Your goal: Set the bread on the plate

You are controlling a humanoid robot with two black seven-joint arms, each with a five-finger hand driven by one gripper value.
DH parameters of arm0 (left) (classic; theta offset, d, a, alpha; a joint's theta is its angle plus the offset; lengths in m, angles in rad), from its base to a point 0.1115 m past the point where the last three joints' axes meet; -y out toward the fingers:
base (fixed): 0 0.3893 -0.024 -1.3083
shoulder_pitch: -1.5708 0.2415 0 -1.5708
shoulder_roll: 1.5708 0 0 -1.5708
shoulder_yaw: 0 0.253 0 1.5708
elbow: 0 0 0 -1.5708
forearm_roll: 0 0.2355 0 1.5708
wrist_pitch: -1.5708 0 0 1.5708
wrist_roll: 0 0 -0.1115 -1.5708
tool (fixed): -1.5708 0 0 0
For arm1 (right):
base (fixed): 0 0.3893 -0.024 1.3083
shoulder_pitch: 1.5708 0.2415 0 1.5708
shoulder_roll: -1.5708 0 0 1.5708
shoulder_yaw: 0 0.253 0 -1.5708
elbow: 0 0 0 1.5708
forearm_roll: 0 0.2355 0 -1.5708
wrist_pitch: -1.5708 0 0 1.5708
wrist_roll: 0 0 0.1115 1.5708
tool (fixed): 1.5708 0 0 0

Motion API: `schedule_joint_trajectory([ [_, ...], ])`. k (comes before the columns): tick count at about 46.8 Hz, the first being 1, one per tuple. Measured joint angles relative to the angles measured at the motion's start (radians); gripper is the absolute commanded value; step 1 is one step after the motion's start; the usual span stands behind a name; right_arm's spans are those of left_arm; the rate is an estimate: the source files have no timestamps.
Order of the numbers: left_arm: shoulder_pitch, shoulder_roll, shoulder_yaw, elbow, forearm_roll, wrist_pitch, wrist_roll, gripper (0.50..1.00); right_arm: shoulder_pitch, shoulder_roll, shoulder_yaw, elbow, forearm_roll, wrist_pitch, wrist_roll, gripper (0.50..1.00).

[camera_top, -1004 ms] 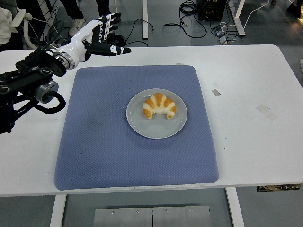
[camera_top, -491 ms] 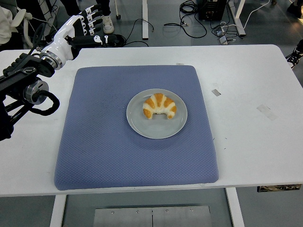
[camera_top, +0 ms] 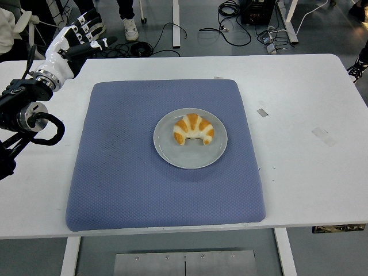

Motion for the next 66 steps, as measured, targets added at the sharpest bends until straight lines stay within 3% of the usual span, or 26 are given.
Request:
schedule_joint_trajectory([
  [20, 0.048, -0.033, -0.04, 0.051, -0.058, -0.008, -0.001, 0.98, 0.006, 0.0, 0.001, 0.0, 0.0, 0.0, 0.0, 1.0],
  [32, 0.087, -0.039, -0.05, 0.063, -0.055, -0.043, -0.003, 0.98, -0.002, 0.0, 0.001, 0.0, 0.0, 0.0, 0.0, 1.0],
  [66, 0.089, -0.055, -0.052, 0.135, -0.055, -0.136, -0.024, 0.98, 0.0, 0.0, 0.001, 0.0, 0.0, 0.0, 0.0, 1.0],
])
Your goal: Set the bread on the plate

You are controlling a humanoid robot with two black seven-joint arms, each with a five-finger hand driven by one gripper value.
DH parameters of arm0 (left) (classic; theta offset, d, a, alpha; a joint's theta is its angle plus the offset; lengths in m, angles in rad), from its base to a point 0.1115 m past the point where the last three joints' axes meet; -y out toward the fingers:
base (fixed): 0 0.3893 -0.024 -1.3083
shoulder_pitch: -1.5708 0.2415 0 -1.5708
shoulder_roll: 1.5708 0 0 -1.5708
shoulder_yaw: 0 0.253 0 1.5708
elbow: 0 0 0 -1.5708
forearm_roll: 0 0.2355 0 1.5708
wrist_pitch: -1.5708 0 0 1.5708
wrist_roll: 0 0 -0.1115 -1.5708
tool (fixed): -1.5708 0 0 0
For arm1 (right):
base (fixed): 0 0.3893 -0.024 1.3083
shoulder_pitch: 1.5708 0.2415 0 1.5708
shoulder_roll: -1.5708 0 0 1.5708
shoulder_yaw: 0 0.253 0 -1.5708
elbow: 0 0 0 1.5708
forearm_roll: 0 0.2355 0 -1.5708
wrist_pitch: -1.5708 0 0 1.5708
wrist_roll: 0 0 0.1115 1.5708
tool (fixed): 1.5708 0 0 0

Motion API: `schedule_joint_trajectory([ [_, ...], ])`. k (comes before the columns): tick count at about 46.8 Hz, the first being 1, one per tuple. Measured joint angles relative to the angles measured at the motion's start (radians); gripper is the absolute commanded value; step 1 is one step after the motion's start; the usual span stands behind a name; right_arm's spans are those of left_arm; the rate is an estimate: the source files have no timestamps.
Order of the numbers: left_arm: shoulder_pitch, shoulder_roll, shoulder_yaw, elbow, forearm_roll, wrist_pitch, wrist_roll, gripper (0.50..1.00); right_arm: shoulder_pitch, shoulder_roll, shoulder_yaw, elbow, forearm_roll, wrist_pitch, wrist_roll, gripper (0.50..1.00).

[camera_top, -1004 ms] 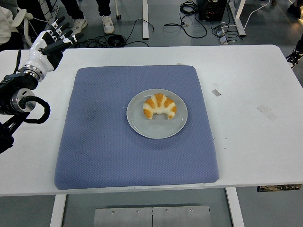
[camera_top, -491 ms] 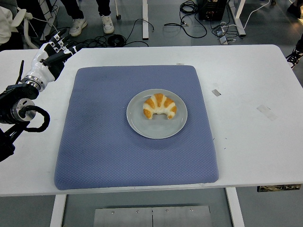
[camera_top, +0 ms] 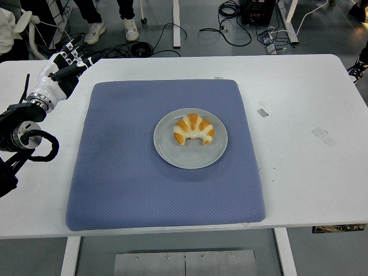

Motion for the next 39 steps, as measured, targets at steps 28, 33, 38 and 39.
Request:
schedule_joint_trajectory([
  [28, 0.0, -0.022, 0.007, 0.02, 0.0, -0.017, -0.014, 0.98, 0.003, 0.0, 0.0, 0.0, 0.0, 0.002, 0.0, 1.0],
  [33, 0.0, -0.031, 0.007, 0.02, 0.0, -0.017, -0.014, 0.98, 0.005, 0.0, 0.0, 0.0, 0.0, 0.002, 0.0, 1.0],
  [38, -0.001, -0.036, 0.007, 0.021, 0.0, -0.017, -0.014, 0.98, 0.005, 0.0, -0.002, -0.001, 0.0, 0.002, 0.0, 1.0],
  [39, -0.001, -0.036, 0.007, 0.022, 0.0, -0.017, -0.014, 0.98, 0.005, 0.0, -0.002, -0.001, 0.0, 0.002, 0.0, 1.0],
])
